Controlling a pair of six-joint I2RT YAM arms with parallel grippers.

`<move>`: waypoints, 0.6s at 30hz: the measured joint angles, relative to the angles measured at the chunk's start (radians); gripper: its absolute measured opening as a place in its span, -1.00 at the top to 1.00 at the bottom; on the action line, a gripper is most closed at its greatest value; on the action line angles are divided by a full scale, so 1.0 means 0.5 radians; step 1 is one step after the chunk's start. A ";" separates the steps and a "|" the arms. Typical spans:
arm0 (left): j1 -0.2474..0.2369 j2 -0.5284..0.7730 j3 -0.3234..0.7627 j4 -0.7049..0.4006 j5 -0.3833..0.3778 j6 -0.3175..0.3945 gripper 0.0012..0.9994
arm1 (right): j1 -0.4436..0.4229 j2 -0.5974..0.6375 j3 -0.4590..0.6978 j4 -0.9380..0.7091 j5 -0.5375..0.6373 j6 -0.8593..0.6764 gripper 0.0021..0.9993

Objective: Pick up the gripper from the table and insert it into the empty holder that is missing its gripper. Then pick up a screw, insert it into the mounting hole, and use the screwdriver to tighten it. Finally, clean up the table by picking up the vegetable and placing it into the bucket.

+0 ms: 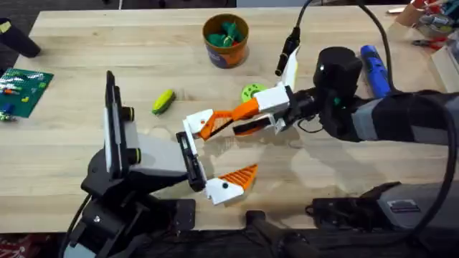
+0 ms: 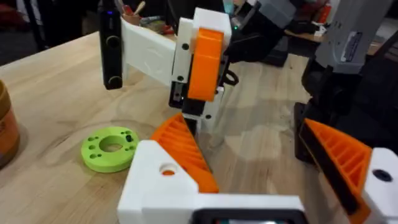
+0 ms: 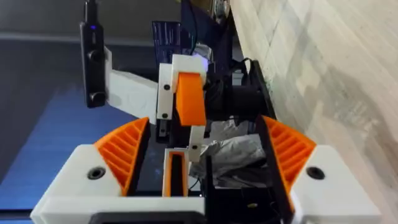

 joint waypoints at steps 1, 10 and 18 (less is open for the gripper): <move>0.000 0.000 0.000 0.002 -0.017 0.000 -0.97 | 0.000 0.000 0.000 0.000 0.000 0.004 -0.99; 0.000 0.000 -0.001 0.007 -0.074 0.000 -0.97 | 0.002 0.000 0.000 0.000 -0.001 0.041 -0.99; 0.000 0.000 -0.001 0.008 -0.083 0.000 -0.97 | 0.002 0.000 0.000 -0.006 -0.001 0.050 -0.99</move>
